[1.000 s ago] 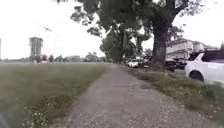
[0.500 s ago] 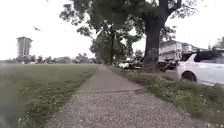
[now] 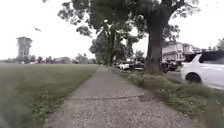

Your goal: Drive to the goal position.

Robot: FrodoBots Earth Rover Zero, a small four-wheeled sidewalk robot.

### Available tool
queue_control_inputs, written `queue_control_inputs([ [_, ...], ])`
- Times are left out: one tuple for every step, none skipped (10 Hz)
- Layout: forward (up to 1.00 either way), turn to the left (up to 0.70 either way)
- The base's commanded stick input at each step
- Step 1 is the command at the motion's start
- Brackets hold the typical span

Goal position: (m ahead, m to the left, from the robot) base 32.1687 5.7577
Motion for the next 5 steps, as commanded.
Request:
queue_control_inputs([
  [0.7,0.0],
  [0.7,0.0],
  [0.7,0.0],
  [0.7,0.0],
  [0.7,0.0],
])
